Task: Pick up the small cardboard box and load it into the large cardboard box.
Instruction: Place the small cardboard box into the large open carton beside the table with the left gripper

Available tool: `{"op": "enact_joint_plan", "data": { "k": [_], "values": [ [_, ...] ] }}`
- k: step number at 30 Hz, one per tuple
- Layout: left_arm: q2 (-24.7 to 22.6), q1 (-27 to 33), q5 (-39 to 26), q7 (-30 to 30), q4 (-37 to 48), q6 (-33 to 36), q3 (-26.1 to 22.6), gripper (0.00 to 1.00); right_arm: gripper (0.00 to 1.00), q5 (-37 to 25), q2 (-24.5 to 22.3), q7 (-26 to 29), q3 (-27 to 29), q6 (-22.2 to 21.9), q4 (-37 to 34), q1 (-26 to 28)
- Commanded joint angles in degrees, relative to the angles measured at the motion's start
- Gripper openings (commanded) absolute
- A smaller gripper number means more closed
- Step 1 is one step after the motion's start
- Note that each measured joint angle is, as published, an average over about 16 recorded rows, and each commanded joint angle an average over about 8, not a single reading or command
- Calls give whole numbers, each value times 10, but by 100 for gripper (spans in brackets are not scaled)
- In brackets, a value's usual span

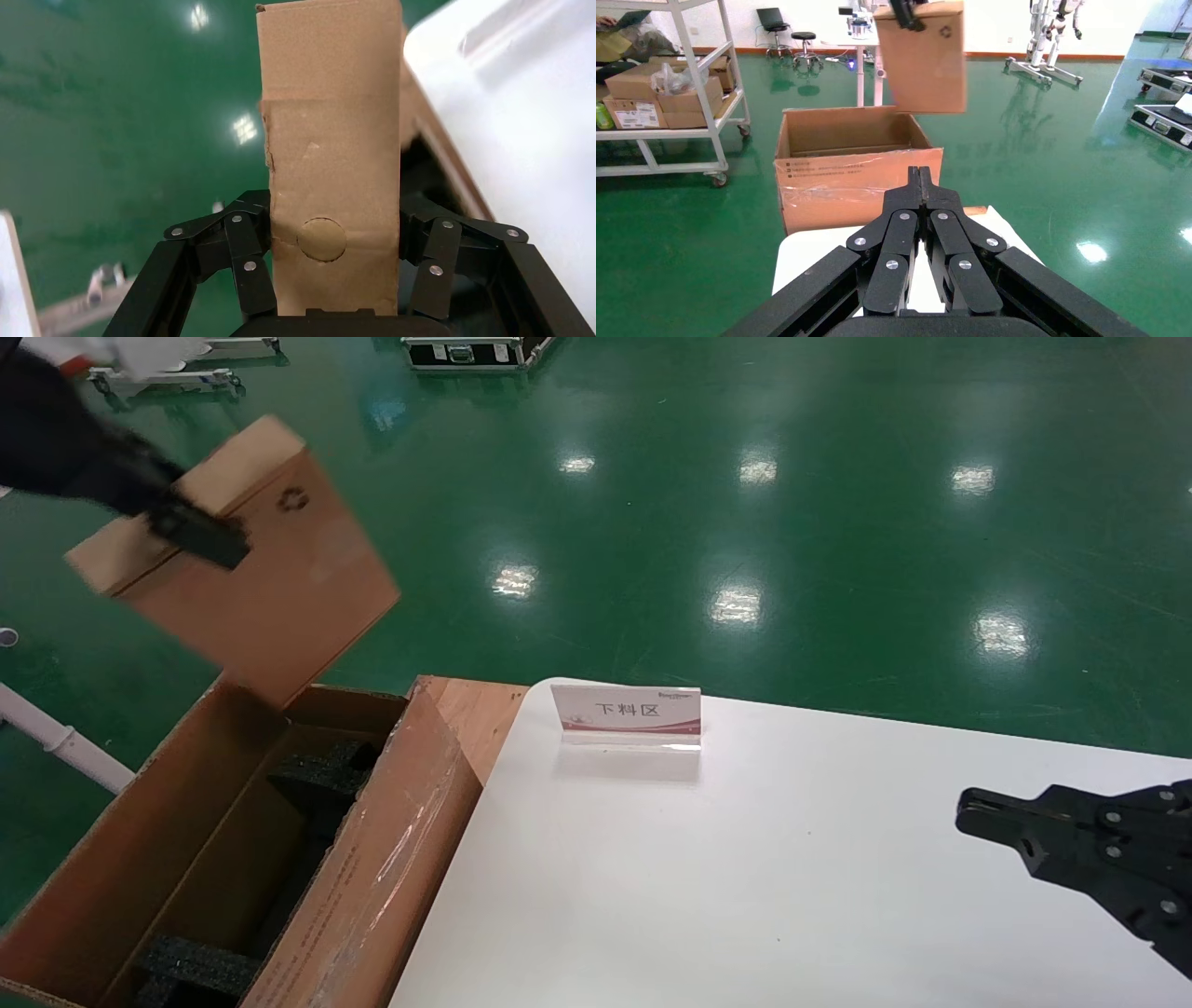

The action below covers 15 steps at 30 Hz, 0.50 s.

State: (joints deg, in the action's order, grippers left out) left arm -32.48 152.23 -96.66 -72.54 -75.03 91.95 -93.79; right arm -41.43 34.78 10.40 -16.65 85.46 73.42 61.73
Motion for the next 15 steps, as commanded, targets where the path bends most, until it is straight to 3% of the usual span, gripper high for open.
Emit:
{"op": "enact_joint_plan", "data": {
  "k": [1,7,8,15],
  "values": [
    [6,29,8,-5,-5,0,-48,0,17,0,0,0,0,0,0,0],
    [19,86,38,-30,-12,-5,-172,0,92,0,0,0,0,0,0,0],
    [21,93,41,-34,-13,-6,-188,0,100,0,0,0,0,0,0,0],
    [41,109,54,-56,-17,-16,-251,0,100,0,0,0,-1,0,0,0]
  ]
}}
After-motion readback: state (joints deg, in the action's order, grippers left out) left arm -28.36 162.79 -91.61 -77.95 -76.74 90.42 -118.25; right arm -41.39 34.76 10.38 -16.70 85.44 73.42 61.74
